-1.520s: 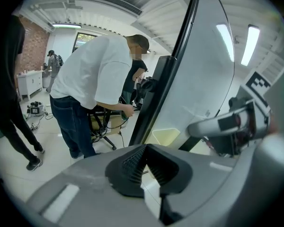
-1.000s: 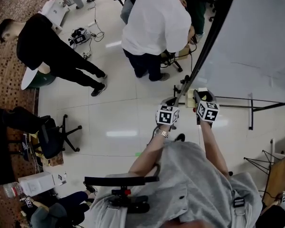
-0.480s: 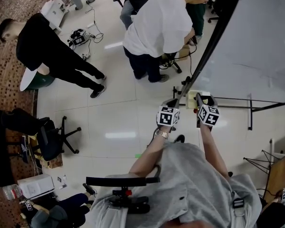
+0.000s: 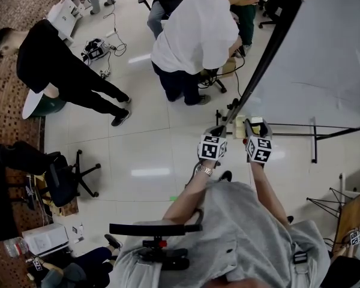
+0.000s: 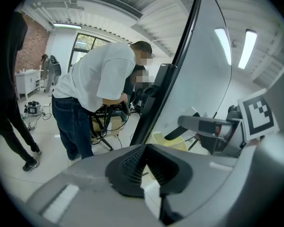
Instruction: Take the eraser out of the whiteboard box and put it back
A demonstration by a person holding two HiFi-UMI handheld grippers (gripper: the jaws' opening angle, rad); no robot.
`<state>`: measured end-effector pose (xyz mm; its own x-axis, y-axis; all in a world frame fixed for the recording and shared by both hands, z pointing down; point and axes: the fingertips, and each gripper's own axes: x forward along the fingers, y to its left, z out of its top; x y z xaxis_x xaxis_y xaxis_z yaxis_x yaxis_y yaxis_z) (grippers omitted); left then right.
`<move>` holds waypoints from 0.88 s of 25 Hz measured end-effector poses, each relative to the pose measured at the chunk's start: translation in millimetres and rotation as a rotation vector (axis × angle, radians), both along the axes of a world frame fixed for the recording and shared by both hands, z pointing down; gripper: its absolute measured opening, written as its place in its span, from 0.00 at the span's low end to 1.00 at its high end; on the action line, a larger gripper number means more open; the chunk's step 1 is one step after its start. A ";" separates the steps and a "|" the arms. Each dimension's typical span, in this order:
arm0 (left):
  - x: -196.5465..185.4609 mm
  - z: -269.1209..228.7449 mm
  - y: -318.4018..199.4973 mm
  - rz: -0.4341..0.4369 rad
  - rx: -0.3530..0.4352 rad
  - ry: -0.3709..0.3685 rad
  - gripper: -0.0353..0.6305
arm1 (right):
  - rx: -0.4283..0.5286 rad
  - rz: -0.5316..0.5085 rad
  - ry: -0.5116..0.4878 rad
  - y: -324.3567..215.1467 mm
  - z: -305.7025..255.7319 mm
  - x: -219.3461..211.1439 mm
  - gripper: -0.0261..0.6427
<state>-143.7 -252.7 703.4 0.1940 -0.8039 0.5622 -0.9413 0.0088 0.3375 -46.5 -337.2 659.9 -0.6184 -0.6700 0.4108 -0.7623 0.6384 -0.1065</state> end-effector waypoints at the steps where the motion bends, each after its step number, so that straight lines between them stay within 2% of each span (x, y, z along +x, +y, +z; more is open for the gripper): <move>1: -0.9 0.0 0.3 -0.001 -0.003 0.002 0.06 | -0.003 0.003 -0.011 -0.2 1.0 0.2 0.43; 10: -7.7 0.7 -3.6 -0.007 -0.007 0.003 0.06 | -0.074 -0.002 0.037 8.5 19.9 -0.6 0.43; 17: -4.1 1.5 -5.9 0.012 -0.006 0.002 0.06 | -0.274 0.022 0.142 -9.0 79.0 -7.1 0.44; 22: -13.9 1.9 2.7 0.007 -0.006 0.006 0.06 | -0.318 0.002 0.150 -5.3 83.5 -10.5 0.45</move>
<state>-157.6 -250.0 705.3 0.2029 -0.7991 0.5659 -0.9394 0.0043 0.3429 -57.1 -342.5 743.4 -0.5345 -0.4950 0.6850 -0.7856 0.5898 -0.1869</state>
